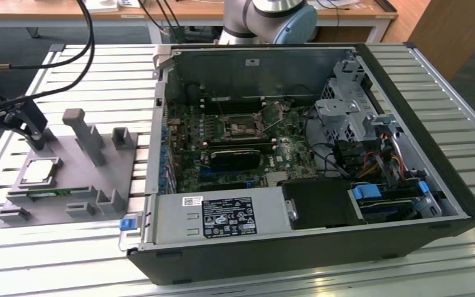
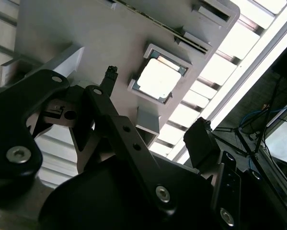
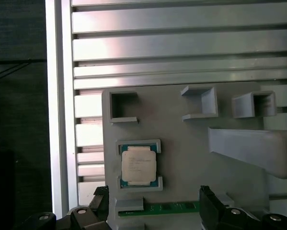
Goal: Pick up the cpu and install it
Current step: 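Pick up the cpu and move it towards the insertion slot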
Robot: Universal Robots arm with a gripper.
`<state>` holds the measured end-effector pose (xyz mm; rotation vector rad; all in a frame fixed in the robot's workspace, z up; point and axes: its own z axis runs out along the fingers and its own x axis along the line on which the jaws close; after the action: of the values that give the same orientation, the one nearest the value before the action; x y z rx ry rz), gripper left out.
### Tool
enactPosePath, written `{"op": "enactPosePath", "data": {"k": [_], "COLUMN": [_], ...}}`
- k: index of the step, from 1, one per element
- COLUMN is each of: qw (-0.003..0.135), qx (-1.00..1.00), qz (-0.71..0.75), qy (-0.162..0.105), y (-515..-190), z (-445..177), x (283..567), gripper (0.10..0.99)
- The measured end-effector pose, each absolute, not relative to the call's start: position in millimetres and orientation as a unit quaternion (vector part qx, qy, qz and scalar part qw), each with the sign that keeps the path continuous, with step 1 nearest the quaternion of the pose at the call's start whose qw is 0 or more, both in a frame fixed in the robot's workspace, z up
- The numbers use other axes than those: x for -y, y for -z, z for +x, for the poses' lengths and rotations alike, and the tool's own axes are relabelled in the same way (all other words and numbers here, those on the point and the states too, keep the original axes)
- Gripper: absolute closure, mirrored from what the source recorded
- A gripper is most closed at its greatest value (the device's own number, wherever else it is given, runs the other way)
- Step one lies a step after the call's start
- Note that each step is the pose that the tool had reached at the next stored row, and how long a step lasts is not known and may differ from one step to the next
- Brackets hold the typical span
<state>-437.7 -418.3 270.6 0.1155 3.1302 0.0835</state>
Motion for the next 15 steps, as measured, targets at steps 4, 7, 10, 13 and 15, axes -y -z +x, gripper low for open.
{"op": "enactPosePath", "data": {"k": [4,7,10,13,15], "qw": [0.004,0.004,0.004,0.003,0.003], "qx": [-0.999,-0.999,-0.999,-0.999,-0.999], "qz": [0.037,0.037,0.029,0.025,0.025], "qy": [-0.026,-0.026,-0.026,-0.026,-0.026], "y": [-267.2,-264.2,-260.7,-258.6,-257.3], "z": [-437.7,-437.7,-437.9,-437.9,-437.9], "x": [418.3,418.3,418.6,418.7,418.7], "gripper": [0.247,0.247,0.247,0.247,0.247]}}
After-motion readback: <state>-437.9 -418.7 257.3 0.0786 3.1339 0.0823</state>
